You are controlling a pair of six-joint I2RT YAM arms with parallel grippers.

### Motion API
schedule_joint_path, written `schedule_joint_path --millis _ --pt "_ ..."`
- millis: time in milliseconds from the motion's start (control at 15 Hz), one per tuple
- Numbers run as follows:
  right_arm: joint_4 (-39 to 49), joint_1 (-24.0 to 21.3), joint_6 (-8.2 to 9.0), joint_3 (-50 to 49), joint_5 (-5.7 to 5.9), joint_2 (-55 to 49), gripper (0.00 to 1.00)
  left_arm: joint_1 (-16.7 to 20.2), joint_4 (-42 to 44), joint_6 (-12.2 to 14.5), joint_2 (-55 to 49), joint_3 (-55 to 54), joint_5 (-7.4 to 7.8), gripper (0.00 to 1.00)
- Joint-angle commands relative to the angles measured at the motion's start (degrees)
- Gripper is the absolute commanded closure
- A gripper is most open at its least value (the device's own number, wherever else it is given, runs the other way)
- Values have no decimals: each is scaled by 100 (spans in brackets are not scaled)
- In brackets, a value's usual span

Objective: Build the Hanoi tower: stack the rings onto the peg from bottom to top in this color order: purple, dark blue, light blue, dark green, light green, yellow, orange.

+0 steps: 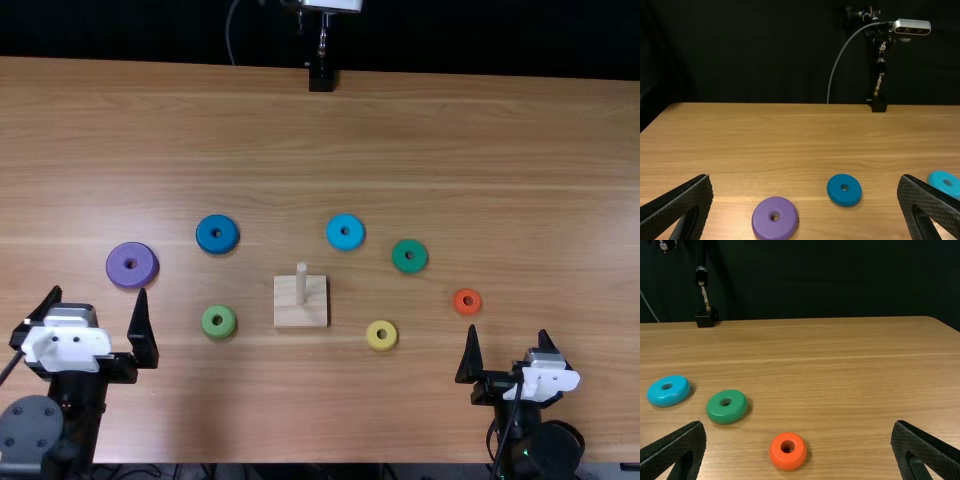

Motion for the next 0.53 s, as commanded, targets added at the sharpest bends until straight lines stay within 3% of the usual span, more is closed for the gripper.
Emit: schedule_joint_path --millis 0,333,467 --pt "-98 -30 4 -121 -2 -86 0 159 -238 80 399 559 -20 0" --pt "-98 -30 4 -121 -2 -86 0 317 -913 70 1524 1385 75 0" --pt "-98 -30 4 -121 -2 -86 0 317 -923 70 2183 1377 -9 0"
